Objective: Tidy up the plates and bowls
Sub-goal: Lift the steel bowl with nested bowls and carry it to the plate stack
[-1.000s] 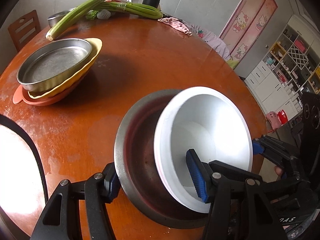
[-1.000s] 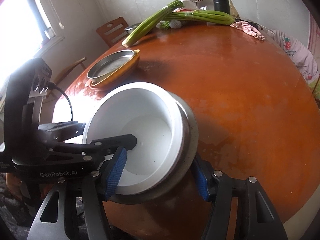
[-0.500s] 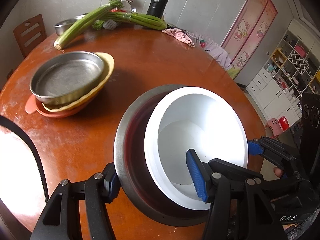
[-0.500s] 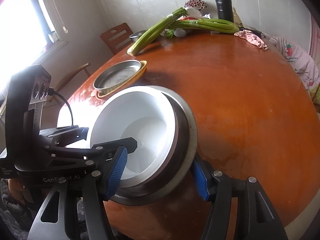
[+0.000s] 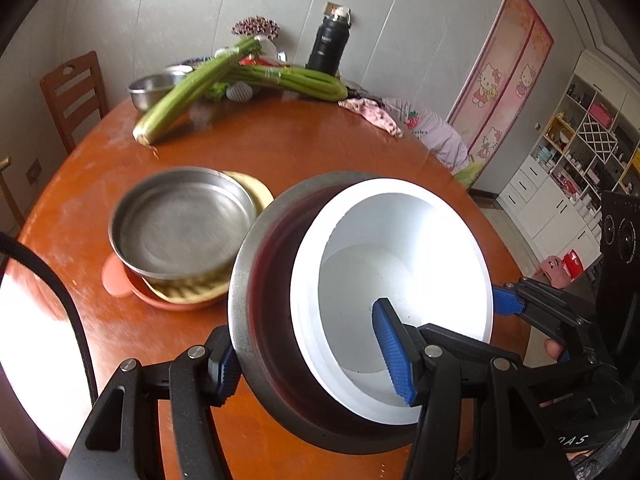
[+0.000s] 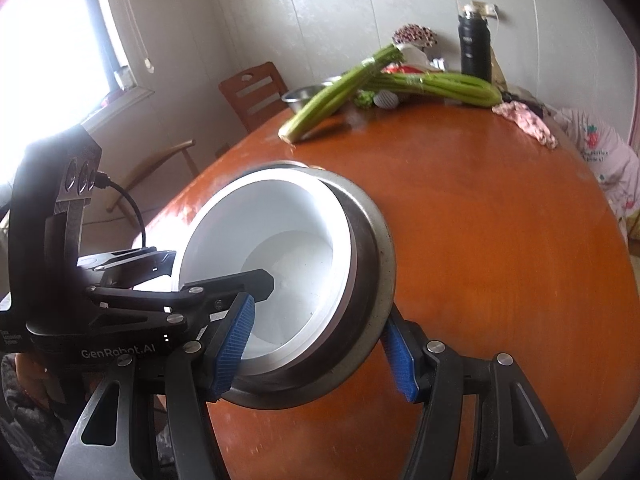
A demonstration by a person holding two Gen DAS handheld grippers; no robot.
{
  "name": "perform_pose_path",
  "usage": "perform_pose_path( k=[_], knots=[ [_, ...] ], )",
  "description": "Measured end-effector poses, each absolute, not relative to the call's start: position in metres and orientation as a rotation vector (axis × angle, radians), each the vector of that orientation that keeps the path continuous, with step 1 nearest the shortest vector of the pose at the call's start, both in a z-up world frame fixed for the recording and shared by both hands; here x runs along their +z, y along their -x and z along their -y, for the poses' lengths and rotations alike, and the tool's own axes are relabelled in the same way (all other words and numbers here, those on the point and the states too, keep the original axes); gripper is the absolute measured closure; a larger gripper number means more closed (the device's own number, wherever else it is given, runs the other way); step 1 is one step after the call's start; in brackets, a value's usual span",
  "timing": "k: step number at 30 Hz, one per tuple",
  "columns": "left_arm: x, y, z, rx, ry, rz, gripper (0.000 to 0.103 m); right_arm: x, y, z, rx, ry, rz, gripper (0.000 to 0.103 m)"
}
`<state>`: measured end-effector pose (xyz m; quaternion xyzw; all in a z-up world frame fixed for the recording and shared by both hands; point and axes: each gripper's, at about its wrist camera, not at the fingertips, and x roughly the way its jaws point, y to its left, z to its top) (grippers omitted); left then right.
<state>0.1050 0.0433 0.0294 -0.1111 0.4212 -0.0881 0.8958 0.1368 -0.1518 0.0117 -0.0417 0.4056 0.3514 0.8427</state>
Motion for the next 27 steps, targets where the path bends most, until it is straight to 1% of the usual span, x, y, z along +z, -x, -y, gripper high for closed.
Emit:
perform_pose_path(
  k=[14,27],
  knots=[
    [0.055,-0.122,-0.083,-0.151,0.238,-0.815,0.044,0.04,-0.158,0.106,0.77,0.132,-0.807,0.038],
    [0.065,-0.136,-0.122,-0.087,0.246,-0.786,0.044,0.049,-0.178,0.064,0.831,0.145,-0.789,0.038]
  ],
)
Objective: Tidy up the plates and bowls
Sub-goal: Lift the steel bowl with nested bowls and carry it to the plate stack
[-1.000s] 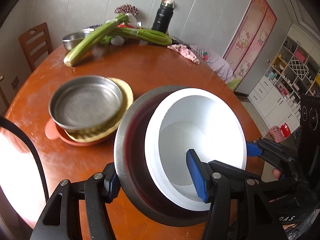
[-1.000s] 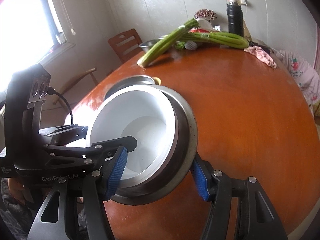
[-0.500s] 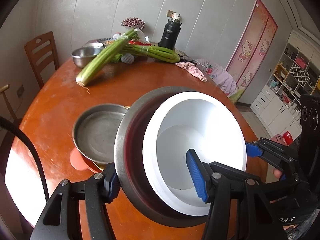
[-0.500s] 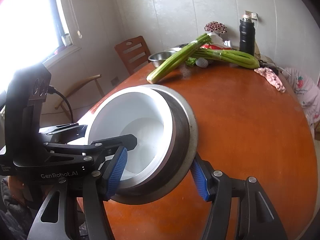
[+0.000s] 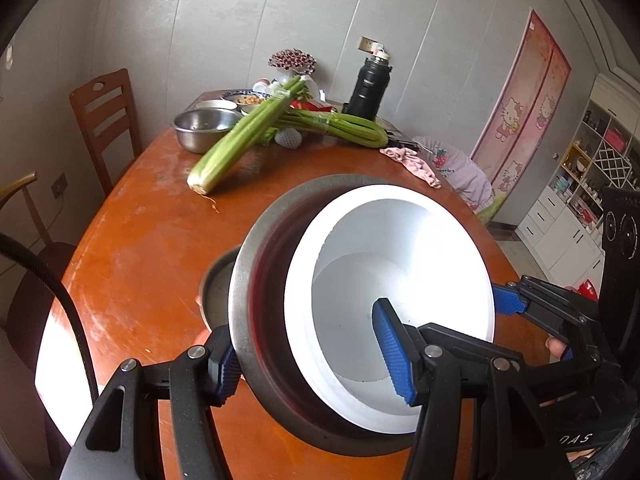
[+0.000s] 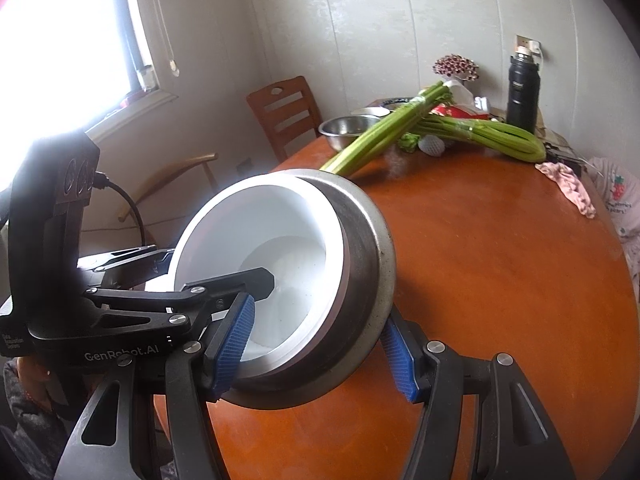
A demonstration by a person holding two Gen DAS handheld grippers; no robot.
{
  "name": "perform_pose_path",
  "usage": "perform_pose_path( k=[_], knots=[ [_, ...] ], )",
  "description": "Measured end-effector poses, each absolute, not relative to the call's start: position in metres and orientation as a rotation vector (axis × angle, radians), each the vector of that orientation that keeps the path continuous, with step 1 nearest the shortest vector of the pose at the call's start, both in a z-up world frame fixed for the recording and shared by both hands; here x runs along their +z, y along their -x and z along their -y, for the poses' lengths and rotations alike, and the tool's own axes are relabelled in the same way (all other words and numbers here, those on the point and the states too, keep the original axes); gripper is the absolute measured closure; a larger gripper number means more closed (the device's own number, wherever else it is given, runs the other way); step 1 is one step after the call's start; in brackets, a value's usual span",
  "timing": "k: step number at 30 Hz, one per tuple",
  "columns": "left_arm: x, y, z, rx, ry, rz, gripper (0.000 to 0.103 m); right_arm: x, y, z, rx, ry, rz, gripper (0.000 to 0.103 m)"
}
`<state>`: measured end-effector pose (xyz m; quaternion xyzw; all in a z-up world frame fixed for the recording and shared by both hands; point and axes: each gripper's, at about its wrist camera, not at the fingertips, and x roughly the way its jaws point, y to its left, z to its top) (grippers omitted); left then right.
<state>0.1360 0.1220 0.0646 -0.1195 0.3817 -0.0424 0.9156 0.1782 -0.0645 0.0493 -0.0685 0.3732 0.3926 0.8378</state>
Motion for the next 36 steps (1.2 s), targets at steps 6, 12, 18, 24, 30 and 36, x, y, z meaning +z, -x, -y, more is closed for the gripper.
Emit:
perform_pose_path(
  k=[6,12,18,24,30,36],
  knots=[
    [0.061,-0.145,-0.138,-0.06,0.26,-0.794,0.044,0.048,-0.188,0.045,0.851,0.142,-0.794,0.038],
    [0.052,-0.156,-0.149,-0.039,0.269,-0.808,0.045,0.039,-0.205,0.034,0.864,0.114,-0.822,0.038],
    [0.04,-0.169,-0.156,-0.039,0.278,-0.829,0.045,0.027,-0.217,0.026,0.866,0.112,-0.844,0.039],
    [0.029,-0.178,-0.16,-0.04,0.284,-0.851,0.045,0.016,-0.225,0.024,0.866,0.11,-0.862,0.039],
    [0.018,-0.183,-0.162,-0.041,0.29,-0.874,0.045,0.006,-0.231,0.022,0.865,0.108,-0.889,0.039],
    [0.012,-0.186,-0.162,-0.039,0.292,-0.877,0.045,0.001,-0.236,0.022,0.865,0.104,-0.897,0.039]
  ],
)
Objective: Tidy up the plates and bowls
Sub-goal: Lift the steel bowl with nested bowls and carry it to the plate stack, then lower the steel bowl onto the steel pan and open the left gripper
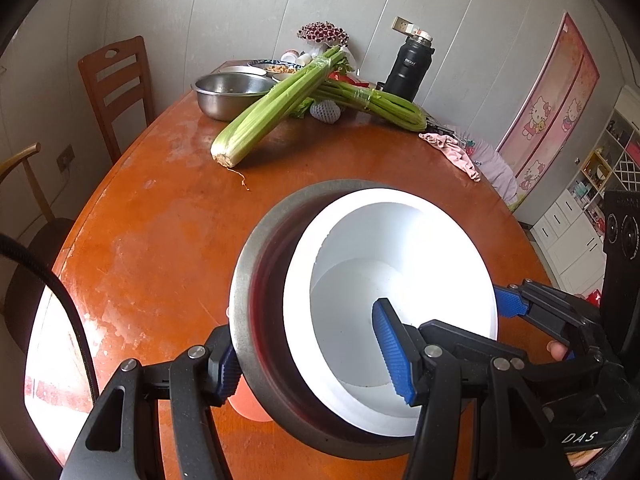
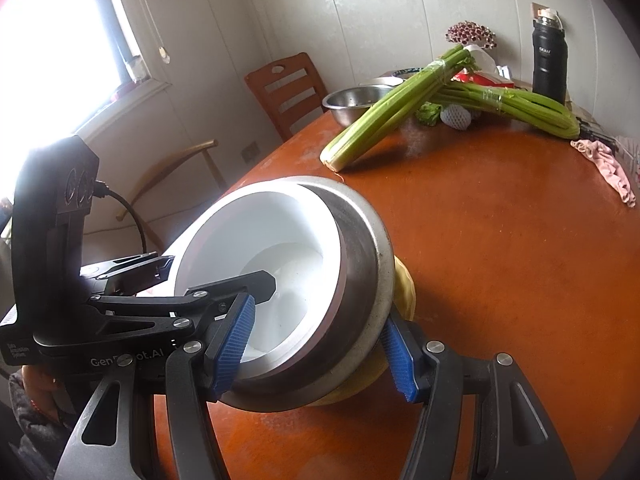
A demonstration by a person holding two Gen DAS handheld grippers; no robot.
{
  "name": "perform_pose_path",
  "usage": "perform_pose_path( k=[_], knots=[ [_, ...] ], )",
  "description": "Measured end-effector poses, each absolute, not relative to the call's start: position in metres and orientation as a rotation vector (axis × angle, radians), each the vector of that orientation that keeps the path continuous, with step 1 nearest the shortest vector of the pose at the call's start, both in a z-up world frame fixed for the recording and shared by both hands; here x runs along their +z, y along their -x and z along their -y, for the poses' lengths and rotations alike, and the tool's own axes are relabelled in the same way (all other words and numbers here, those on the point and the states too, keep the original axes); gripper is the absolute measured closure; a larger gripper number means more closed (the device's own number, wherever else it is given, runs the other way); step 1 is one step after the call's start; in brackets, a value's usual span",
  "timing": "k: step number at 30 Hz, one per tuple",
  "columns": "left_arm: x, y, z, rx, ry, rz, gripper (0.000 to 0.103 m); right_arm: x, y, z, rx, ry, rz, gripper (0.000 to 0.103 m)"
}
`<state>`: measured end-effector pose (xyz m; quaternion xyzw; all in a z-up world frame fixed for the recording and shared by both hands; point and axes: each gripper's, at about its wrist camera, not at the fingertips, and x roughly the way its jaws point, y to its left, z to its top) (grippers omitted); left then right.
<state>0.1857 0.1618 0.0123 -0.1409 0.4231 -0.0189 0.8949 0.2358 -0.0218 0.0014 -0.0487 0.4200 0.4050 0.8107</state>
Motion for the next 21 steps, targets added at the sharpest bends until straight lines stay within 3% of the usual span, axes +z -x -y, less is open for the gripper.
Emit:
perform_pose_path(
  k=[21],
  knots=[
    [0.002,-0.192,-0.158,-0.003,0.269,-0.865,0.045,-0.014,-0.251,0.028,0.861,0.067,-0.929,0.039]
  ],
)
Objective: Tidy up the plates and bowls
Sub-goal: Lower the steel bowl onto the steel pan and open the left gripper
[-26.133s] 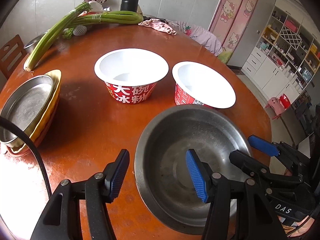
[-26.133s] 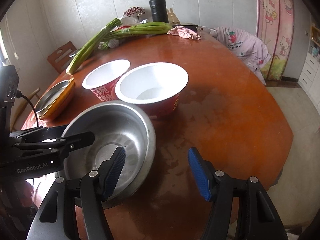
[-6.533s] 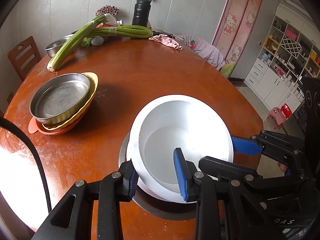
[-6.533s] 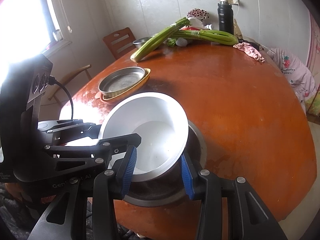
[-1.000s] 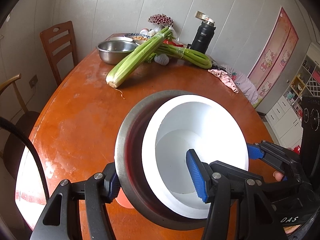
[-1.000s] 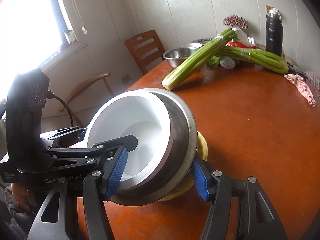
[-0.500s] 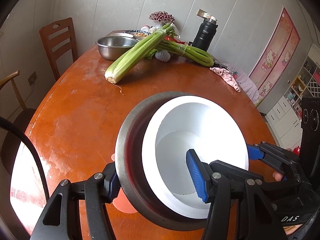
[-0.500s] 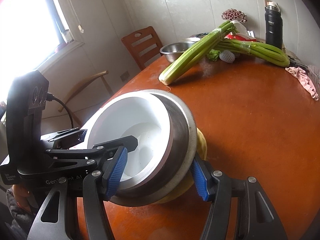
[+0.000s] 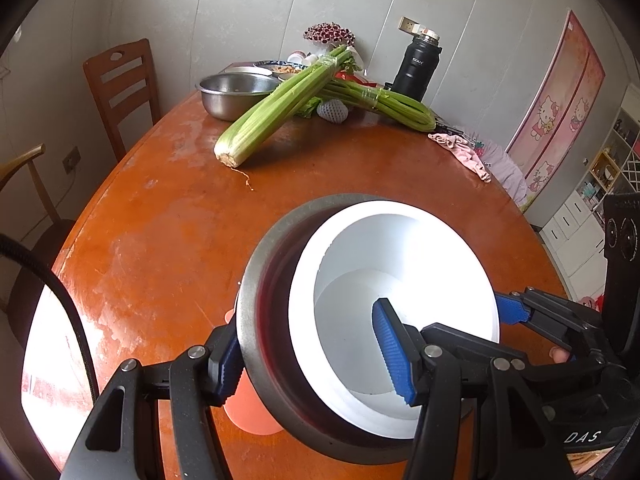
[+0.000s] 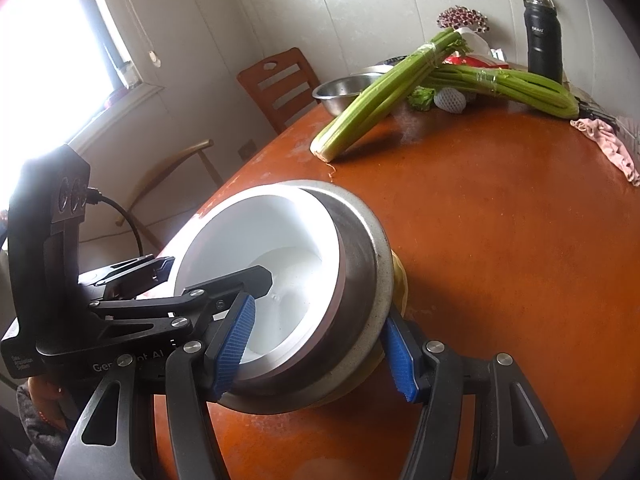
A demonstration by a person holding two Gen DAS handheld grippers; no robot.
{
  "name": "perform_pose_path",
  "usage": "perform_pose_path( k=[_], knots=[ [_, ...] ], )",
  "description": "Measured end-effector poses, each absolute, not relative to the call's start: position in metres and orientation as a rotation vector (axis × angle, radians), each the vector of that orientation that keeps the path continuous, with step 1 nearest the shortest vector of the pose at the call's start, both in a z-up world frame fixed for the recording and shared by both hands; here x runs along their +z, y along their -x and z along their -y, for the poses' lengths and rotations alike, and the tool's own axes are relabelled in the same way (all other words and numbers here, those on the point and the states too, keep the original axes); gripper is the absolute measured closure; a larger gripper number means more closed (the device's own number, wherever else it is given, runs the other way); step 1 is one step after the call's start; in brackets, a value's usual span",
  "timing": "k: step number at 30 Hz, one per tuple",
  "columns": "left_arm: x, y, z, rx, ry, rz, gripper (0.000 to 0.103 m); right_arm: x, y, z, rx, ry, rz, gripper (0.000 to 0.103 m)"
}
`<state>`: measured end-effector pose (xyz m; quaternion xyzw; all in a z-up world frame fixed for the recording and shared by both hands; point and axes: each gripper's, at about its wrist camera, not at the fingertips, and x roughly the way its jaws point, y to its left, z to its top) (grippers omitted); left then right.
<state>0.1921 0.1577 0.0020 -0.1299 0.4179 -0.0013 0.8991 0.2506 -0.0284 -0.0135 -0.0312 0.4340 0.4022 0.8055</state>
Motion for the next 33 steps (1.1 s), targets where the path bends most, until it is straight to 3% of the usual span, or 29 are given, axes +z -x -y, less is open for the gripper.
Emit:
perform_pose_path(
  k=[33],
  knots=[
    [-0.007,-0.195,-0.161,0.024,0.255,-0.889,0.044,-0.013,-0.247,0.032,0.816,0.093,-0.884,0.039]
  ],
)
